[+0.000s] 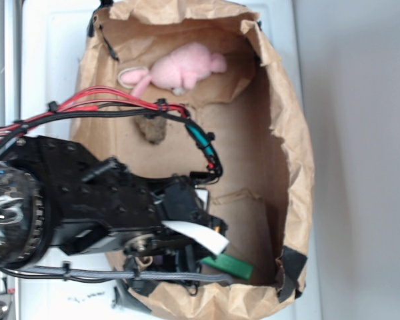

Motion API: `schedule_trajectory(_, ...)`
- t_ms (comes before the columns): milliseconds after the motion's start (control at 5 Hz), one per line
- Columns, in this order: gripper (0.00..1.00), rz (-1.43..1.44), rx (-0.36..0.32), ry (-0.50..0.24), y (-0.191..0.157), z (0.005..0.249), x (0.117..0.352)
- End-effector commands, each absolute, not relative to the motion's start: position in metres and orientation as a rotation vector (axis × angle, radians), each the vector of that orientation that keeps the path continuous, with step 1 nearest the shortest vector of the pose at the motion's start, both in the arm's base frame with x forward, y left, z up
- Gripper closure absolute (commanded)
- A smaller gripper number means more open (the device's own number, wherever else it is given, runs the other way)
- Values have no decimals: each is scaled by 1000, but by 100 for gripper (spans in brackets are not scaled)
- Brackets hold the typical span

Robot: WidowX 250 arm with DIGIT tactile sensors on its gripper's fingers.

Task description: Grab the green block.

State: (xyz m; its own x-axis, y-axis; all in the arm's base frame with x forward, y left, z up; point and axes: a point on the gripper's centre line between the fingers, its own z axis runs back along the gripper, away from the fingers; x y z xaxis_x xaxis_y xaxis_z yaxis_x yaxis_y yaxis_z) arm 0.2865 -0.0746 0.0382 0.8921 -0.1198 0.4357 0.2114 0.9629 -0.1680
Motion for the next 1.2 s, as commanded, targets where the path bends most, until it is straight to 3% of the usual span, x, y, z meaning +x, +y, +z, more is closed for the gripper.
schedule_trajectory(0,0,-182,-213,-474,-73,43,303)
schedule_trajectory(400,0,-206,-237,-522,-79,39,313)
schedule_trajectory(600,19,-206,-271,-520,-79,41,317)
schedule_trajectory(800,100,-195,-279,-510,-76,43,317)
schedule_trajectory(1000,100,-186,-285,-512,-72,46,318)
